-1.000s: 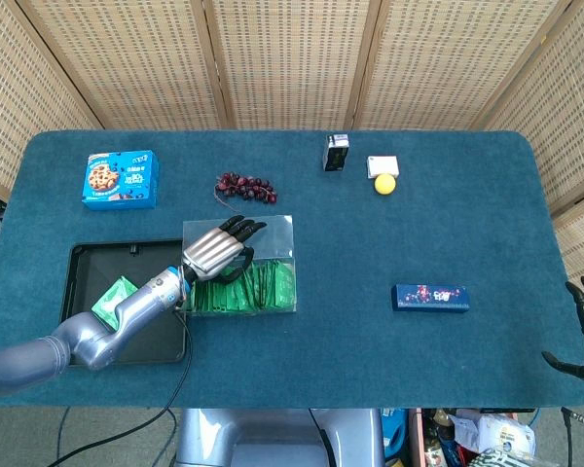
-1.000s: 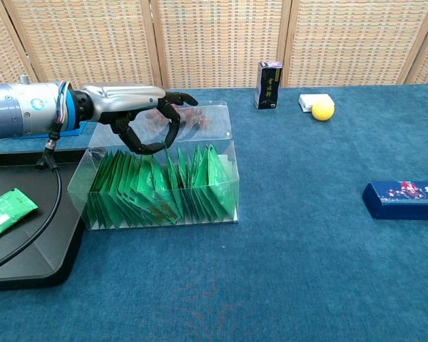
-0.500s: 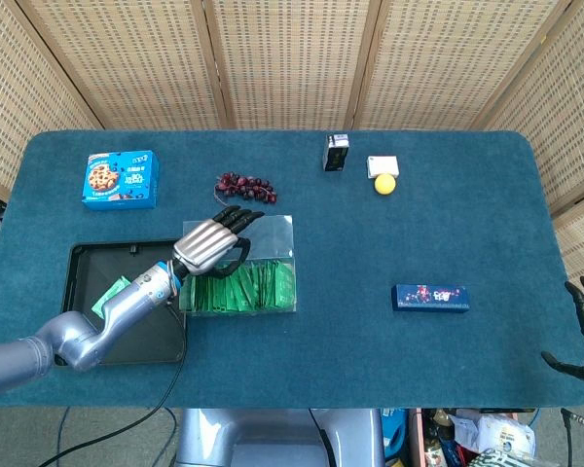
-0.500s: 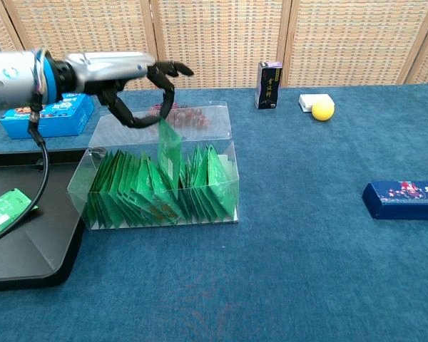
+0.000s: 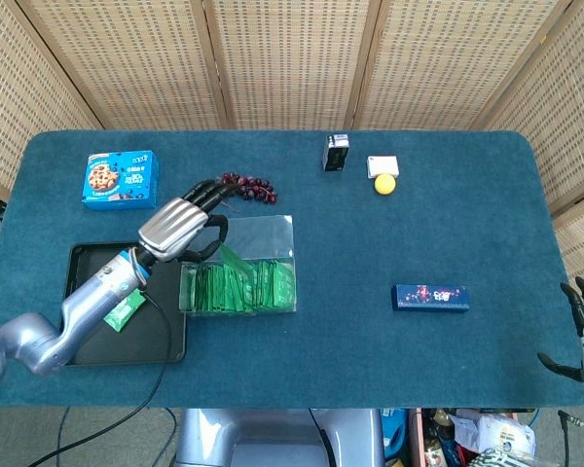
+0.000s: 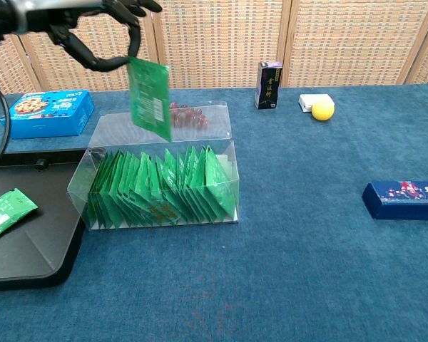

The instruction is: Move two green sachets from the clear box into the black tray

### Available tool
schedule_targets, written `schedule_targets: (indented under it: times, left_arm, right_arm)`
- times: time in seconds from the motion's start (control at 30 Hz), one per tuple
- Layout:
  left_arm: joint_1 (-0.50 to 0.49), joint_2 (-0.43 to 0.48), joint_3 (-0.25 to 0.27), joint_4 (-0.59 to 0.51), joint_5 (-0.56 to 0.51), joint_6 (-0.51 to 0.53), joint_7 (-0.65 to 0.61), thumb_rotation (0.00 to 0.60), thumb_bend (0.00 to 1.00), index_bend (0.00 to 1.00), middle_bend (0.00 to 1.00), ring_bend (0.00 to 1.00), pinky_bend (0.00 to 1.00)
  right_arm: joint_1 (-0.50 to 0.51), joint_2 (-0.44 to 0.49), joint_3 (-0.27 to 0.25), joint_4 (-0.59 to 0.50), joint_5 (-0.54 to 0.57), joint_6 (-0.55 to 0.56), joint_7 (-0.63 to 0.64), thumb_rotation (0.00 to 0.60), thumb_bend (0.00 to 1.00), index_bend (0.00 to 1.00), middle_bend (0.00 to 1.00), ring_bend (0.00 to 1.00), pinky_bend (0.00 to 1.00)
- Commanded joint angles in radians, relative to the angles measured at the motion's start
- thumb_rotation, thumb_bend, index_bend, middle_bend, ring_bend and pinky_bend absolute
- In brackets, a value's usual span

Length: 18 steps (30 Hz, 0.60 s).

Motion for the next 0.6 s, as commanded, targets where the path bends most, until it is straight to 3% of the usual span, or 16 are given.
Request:
schedule_targets:
  times: [0.03,0.27,0.47,0.6]
  left_arm:
    - [0.03,0.04,0.005,-0.024,0.008,0.03,-0.017,0.6,0.54,0.68,0.0,0.0,0.0]
    - [0.14,0.123,0.057,-0.036,0.037,0.126,-0.082,0.6,0.54,0.68,0.0,0.0,0.0]
    - [0.266,0.193,0.155,-0.004,0.065,0.174,-0.196,0.6,0.56,0.69,0.0,0.0,0.0]
    - [0.327,0.233,0.22,0.024,0.065,0.15,-0.254,0.6,0.56,0.69,0.0,0.0,0.0]
  right_arm:
    - [-0.001,0.001,-0.002,-0.004,-0.006,0.004,-0.002,0.6,0.0,0.0,0.0,0.0,0.0]
    - [-0.004,0.004,-0.01,-0.018,-0.028,0.017,-0.007,0.6,0.0,0.0,0.0,0.0,0.0]
    - [-0.006,0.008,-0.014,-0.03,-0.039,0.024,-0.013,0.6,0.0,0.0,0.0,0.0,0.0]
    - [-0.004,0.008,-0.018,-0.037,-0.046,0.023,-0.022,0.6,0.0,0.0,0.0,0.0,0.0]
